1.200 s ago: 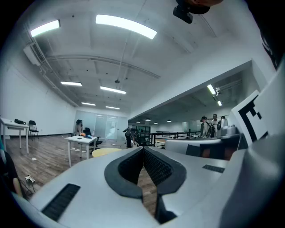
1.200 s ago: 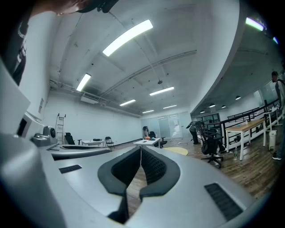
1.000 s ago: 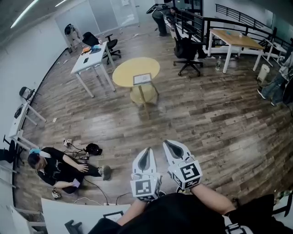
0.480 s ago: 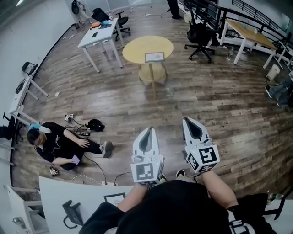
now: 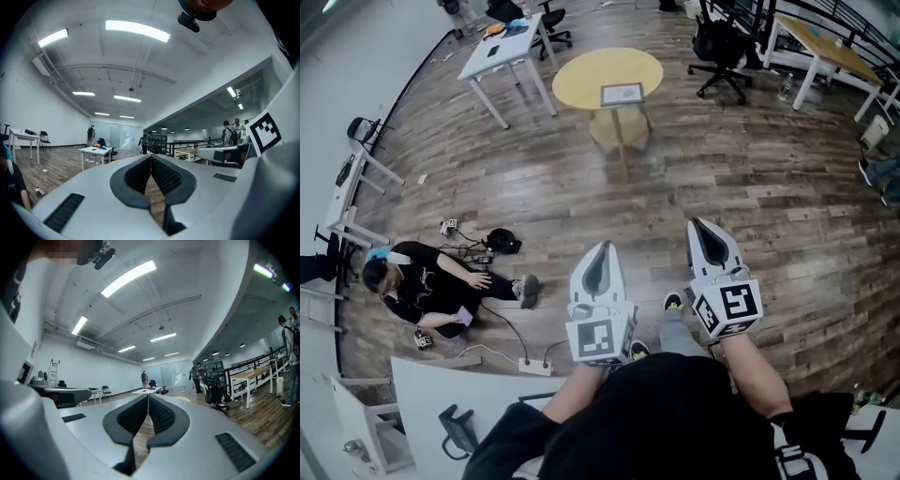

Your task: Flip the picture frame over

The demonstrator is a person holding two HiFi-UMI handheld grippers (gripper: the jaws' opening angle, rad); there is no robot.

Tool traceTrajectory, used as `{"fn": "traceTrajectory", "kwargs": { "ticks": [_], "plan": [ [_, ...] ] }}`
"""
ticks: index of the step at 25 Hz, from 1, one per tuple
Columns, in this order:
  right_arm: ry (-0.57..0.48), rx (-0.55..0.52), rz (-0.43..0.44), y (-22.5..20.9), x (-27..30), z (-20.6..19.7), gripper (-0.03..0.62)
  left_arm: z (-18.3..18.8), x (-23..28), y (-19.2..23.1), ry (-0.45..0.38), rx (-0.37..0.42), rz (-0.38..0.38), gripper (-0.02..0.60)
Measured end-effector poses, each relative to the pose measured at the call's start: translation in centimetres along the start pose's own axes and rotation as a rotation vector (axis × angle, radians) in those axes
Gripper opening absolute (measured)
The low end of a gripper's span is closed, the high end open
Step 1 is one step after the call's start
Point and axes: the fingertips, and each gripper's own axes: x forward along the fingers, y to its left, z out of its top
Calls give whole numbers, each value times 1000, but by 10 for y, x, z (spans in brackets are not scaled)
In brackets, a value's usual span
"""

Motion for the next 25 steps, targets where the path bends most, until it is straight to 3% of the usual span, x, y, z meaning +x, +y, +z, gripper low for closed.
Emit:
{"fn": "traceTrajectory", "kwargs": {
  "ticks": [13,19,25],
  "plan": [
    [-66,41,41,-136,114,18,20,2,165,-34,19,68,6,23],
    [-57,69,42,-170,144,10,20,-8,206,-44,39,91,-10,23],
    [-30,77,64,-172,187,-1,20,-8,243,-23,65,80,25,23]
  ]
}}
